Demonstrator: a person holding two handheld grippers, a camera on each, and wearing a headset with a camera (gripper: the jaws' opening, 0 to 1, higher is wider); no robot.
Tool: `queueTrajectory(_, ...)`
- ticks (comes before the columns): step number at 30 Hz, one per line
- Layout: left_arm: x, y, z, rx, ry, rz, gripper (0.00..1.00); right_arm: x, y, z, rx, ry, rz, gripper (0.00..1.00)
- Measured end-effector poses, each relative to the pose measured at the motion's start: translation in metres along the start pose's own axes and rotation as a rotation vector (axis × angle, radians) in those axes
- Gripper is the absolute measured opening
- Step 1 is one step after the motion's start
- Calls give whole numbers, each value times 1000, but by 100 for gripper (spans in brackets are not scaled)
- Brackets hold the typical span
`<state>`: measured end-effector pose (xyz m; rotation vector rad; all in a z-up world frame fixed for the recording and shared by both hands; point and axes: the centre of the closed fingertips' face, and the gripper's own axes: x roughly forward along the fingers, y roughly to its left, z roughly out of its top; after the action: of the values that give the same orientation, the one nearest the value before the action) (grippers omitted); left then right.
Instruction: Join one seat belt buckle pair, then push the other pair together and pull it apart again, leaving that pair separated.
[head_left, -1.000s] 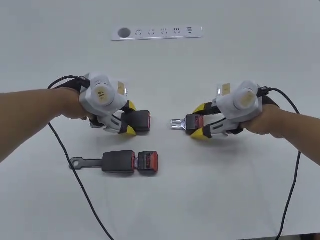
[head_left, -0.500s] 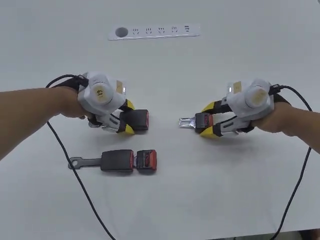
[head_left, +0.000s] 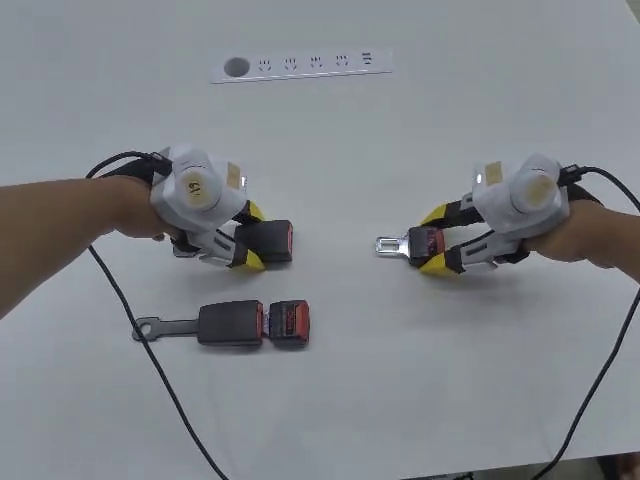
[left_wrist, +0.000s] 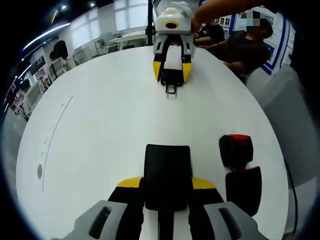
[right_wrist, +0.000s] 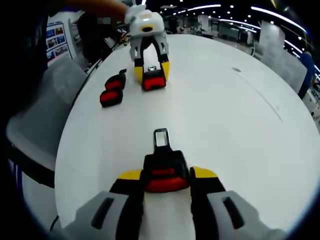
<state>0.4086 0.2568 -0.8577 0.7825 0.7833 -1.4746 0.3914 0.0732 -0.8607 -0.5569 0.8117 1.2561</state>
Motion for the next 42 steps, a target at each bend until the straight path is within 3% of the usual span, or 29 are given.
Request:
queueTrajectory(19, 1, 0, 0, 7, 11, -2, 35, -11, 4, -12, 5, 0, 0, 37)
queueTrajectory(20, 1, 0, 0, -1, 18, -2, 35, -11, 5, -13, -10, 6, -1, 37)
queueTrajectory(21, 1, 0, 0, -4, 23, -1, 35, -11, 5, -15, -83, 27, -4, 37)
queueTrajectory(23, 1, 1, 1, -10, 30, 7, 35, -11, 5, -16, -153, 46, -16, 37)
queueTrajectory(26, -1, 3, -1, -21, 53, 52, 35, -15, 3, -7, -83, -2, -62, 41)
queueTrajectory(27, -4, 5, 2, -31, 44, 82, 36, -16, 1, -3, -62, -24, -75, 46)
queueTrajectory(29, -12, 8, 16, -86, -51, 124, 38, -22, -3, 6, 0, -77, -105, 56)
queueTrajectory(30, -17, 9, 19, -113, -73, 134, 40, -25, -6, 9, 16, -93, -132, 59)
queueTrajectory(33, -31, 18, 23, -130, -104, 208, 56, -33, -13, 19, 84, -150, -190, 67)
queueTrajectory(35, -45, 22, 31, -203, -166, 274, 67, -40, -17, 26, 138, -199, -253, 72)
queueTrajectory(36, -50, 23, 32, -226, -172, 291, 71, -43, -17, 29, 154, -217, -283, 73)
queueTrajectory(39, -68, 21, 32, -252, -199, 368, 78, -48, -13, 36, 202, -251, -344, 75)
queueTrajectory(42, -79, 10, 33, -336, -255, 384, 83, -54, -6, 43, 248, -295, -407, 80)
